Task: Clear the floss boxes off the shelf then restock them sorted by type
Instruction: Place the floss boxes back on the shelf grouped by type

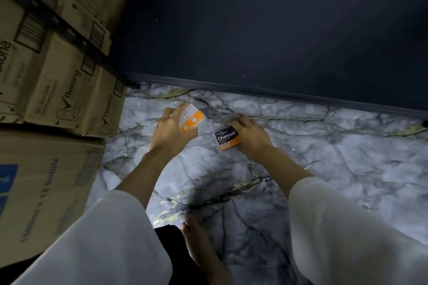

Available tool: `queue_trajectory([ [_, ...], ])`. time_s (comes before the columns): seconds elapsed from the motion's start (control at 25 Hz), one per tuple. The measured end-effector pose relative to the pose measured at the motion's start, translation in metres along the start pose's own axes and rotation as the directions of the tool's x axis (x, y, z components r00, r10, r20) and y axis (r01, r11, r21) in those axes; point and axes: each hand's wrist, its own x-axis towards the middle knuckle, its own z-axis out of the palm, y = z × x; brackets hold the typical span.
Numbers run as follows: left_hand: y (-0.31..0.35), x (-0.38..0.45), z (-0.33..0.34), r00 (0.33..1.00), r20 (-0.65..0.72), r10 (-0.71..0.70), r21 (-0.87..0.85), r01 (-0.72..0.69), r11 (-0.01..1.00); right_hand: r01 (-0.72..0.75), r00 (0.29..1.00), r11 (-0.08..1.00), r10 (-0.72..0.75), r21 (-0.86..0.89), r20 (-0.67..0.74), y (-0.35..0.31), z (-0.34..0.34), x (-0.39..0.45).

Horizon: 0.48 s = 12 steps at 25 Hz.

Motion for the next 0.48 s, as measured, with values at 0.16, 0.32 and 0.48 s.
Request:
queue_trajectory([
  [0.16, 0.014, -0.013, -0.006, 0.999, 0.034, 0.036, -0.051, -0.034, 0.998, -0.044, 0.999, 0.996, 0.045, 0.072, -0.013, 0.003, -0.006, -0.019],
  [0.32, 0.044, -0.029, -0.037, 0.995, 0.042, 0.092, -0.116, -0.087, 0.989, -0.017, 0.994, 0.990, 0.032, 0.140, -0.105, 0.000, -0.049, -0.050],
  [0.48, 0.089, -0.058, -0.090, 0.986, -0.023, 0.163, -0.155, -0.164, 0.974, 0.053, 0.966, 0.988, -0.014, 0.146, -0.257, -0.017, -0.120, -0.093],
])
